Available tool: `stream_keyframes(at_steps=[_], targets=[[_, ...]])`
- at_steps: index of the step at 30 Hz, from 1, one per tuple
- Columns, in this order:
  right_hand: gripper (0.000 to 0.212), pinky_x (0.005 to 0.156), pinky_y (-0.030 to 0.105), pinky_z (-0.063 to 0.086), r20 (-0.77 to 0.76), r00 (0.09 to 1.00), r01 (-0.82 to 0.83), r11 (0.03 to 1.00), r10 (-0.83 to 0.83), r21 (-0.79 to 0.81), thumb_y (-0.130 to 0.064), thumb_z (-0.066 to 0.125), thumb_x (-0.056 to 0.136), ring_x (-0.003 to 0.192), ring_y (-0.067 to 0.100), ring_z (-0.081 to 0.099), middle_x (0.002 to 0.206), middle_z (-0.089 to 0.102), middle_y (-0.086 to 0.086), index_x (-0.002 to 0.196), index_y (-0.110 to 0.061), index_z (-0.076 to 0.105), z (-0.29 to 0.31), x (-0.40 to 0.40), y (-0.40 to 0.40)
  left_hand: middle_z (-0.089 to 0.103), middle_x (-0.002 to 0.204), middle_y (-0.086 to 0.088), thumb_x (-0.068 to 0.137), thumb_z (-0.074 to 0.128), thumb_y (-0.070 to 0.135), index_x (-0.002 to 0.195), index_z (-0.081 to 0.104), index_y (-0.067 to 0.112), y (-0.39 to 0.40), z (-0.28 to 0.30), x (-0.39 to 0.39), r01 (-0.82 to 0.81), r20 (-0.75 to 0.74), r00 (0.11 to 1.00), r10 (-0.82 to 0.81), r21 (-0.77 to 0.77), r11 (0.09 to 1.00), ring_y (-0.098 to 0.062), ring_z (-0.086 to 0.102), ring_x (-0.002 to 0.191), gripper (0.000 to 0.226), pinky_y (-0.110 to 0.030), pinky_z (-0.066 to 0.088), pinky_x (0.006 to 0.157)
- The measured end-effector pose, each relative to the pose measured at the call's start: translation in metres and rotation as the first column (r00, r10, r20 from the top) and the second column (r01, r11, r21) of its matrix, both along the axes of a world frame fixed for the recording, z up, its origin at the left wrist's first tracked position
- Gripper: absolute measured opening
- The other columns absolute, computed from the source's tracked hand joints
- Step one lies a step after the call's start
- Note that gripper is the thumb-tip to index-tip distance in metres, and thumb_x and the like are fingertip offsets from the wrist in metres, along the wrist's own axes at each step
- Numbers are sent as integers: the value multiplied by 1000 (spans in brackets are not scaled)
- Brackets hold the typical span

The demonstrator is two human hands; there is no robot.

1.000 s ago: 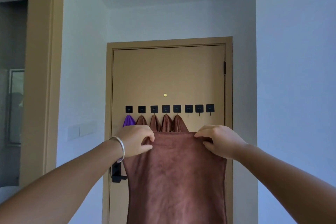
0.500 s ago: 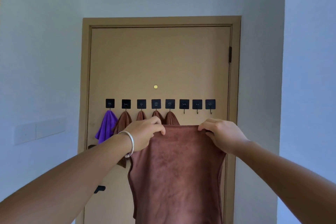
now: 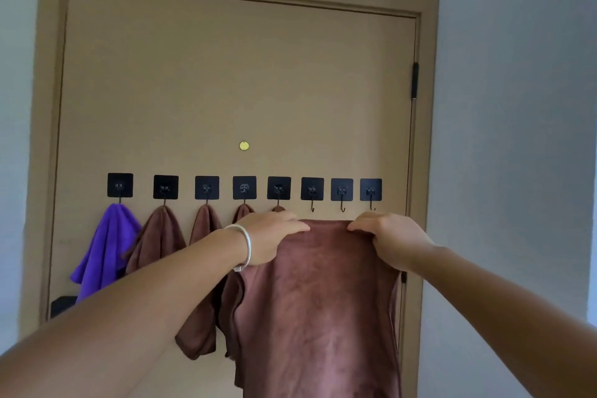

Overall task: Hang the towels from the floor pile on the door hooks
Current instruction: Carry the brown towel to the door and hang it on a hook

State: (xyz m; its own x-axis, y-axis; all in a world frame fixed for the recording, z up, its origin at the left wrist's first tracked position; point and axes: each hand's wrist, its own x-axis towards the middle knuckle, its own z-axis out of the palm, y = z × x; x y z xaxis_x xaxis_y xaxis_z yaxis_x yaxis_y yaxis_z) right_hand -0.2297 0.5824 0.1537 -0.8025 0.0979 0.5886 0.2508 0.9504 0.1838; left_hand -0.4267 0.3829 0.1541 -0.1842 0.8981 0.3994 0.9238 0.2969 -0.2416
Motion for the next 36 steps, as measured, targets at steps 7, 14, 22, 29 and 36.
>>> stream_keyframes(at_steps=[7, 14, 22, 29, 36], targets=[[57, 94, 29, 45, -47, 997, 58, 998, -58, 6, 3, 43, 89, 119, 15, 51, 133, 53, -11, 131, -36, 55, 10, -71, 49, 34, 141, 16, 80, 34, -4, 143, 35, 32, 63, 9, -56, -33, 50, 998, 29, 83, 996, -16, 53, 101, 73, -25, 37, 72], [57, 79, 34, 47, -72, 993, 99, 990, -92, 96, 2, 47, 86, 117, 20, 47, 126, 55, -4, 131, -31, 53, 19, -144, 92, 37, 137, 9, 83, 40, 4, 142, 38, 27, 116, 19, -97, -152, 70, 987, 143, 145, 978, -23, 56, 99, 63, -30, 39, 72], [34, 67, 32, 37, -50, 991, 135, 915, -126, 380, -9, 49, 92, 107, 23, 46, 123, 52, 2, 125, -18, 50, 9, -194, 132, 38, 133, 8, 85, 41, 7, 140, 40, 27, 155, 11, -128, -201, 44, 979, 197, 114, 973, -23, 57, 92, 58, -36, 47, 76], [9, 75, 33, 43, -144, 981, 186, 852, -131, 490, -17, 65, 80, 86, 20, 57, 90, 64, -1, 89, -20, 67, -14, -208, 128, 47, 120, 0, 85, 45, 11, 126, 52, 22, 170, -6, -122, -249, -127, 956, 264, 123, 961, -24, 56, 97, 43, -36, 43, 69], [11, 61, 35, 50, -277, 961, 127, 917, -19, 378, -10, 77, 63, 72, 28, 61, 79, 62, 9, 69, -9, 68, -44, -217, 114, 45, 116, -2, 88, 47, 24, 108, 66, 21, 185, -31, -100, -278, -331, 889, 317, 163, 947, -27, 38, 110, 28, -38, 29, 90]])
